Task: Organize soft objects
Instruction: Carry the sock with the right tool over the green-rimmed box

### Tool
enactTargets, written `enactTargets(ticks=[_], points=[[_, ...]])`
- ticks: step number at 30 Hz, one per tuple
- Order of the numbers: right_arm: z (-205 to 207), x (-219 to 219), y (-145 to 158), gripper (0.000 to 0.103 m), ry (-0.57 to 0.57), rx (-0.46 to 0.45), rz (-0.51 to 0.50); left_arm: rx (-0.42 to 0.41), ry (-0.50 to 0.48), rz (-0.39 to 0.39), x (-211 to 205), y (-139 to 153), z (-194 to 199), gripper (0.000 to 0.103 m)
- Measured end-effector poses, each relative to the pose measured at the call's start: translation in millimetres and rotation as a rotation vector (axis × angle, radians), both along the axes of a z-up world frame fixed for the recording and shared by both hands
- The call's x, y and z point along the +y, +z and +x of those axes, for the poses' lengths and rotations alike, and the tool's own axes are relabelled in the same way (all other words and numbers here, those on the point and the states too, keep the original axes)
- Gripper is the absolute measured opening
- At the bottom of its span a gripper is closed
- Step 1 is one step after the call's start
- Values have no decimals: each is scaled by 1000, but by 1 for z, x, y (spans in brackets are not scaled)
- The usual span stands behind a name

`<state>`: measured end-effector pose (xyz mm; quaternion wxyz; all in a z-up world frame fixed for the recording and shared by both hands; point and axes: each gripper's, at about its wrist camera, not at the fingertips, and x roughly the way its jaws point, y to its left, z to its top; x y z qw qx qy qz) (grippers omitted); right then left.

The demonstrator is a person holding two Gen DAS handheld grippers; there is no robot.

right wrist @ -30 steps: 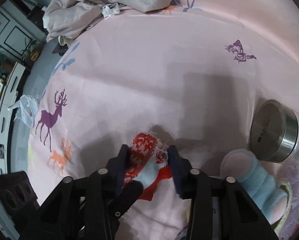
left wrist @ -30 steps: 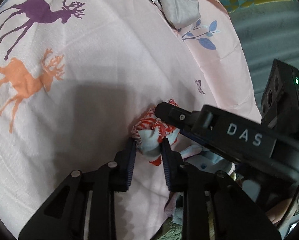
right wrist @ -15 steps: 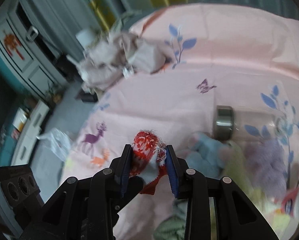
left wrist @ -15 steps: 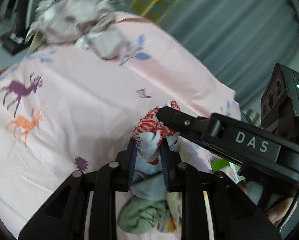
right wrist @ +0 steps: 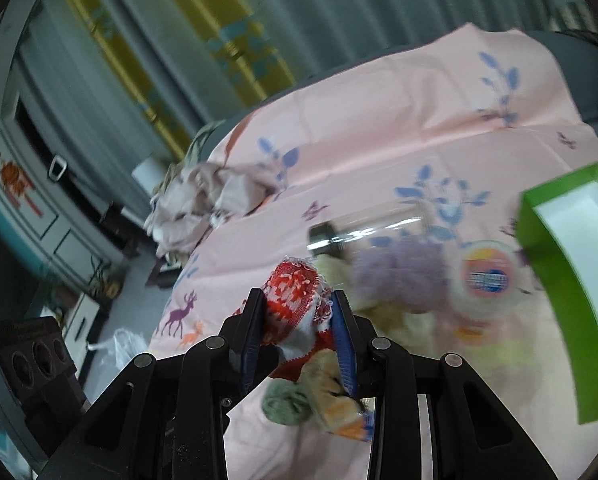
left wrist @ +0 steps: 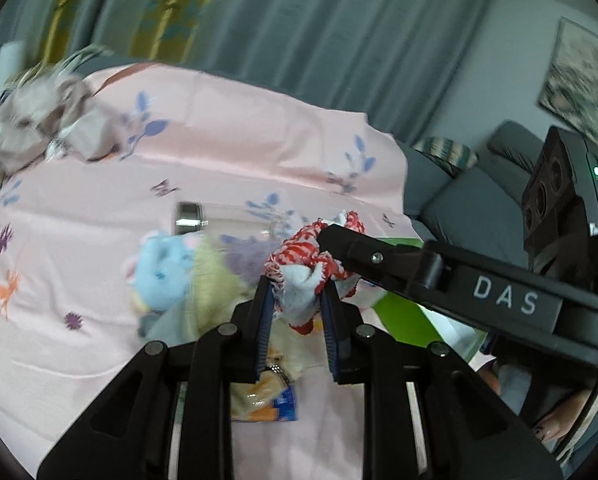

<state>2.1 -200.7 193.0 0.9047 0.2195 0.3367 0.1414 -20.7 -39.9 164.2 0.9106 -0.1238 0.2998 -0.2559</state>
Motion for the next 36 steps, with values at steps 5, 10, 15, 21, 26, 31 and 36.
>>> enactTargets(ticks=[5, 10, 15, 21, 26, 31, 36], points=[[-22, -46, 11, 35, -61, -55, 7, -25, -53, -7, -33, 14, -4, 22], [-37, -88, 16, 35, -158, -92, -10, -41, -129, -2, -80, 24, -4, 22], [-48, -133, 10, 35, -262, -86, 22, -56, -201, 25, -129, 23, -2, 22], [-52, -183, -10, 35, -395, -29, 69, -32, -296, 81, -189, 10, 9, 22], [-55, -221, -37, 35, -512, 49, 131, 23, -357, 118, -227, -9, 21, 22], [-55, -245, -63, 35, -584, 126, 183, 79, -401, 163, -256, -31, 31, 22], [-53, -255, -78, 35, -642, 187, 184, 140, -416, 185, -273, -48, 40, 22]])
